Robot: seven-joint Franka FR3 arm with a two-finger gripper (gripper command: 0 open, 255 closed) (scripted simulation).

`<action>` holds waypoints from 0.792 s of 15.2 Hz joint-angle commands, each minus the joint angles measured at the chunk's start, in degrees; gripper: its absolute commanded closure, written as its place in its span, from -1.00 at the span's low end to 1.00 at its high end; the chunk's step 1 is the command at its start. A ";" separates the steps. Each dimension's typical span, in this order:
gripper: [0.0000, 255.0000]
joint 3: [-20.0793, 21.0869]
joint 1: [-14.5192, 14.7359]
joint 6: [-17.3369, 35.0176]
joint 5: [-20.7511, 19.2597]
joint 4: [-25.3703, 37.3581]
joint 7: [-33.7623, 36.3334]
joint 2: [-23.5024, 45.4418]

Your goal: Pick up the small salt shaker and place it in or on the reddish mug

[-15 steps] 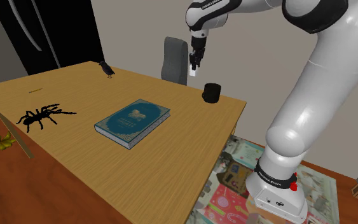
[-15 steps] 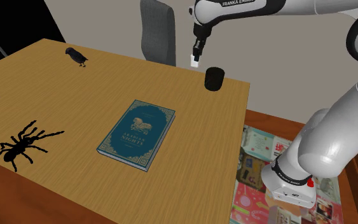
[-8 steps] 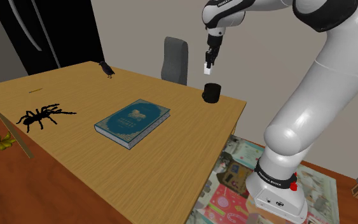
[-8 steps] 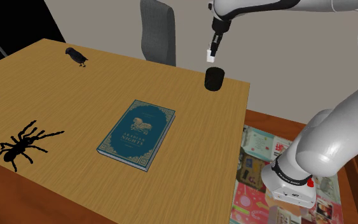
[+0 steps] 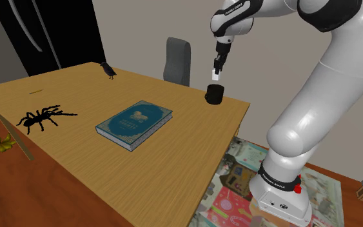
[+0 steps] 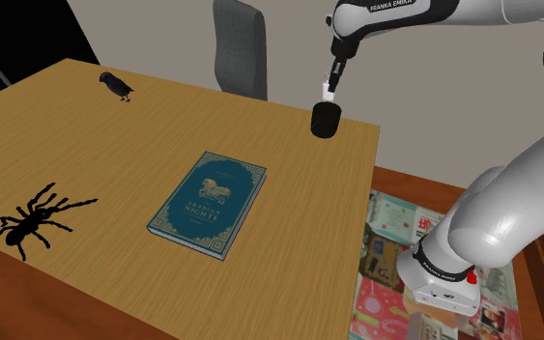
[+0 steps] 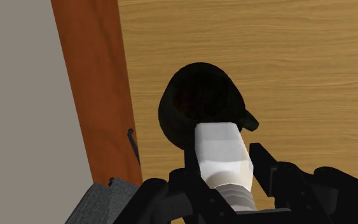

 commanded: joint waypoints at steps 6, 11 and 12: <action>1.00 -0.26 -0.08 5.47 0.36 -4.00 -0.23 1.50; 1.00 -0.36 -0.11 7.71 0.60 -5.45 -0.37 2.33; 1.00 -0.36 -0.11 7.71 0.60 -5.44 -0.38 2.33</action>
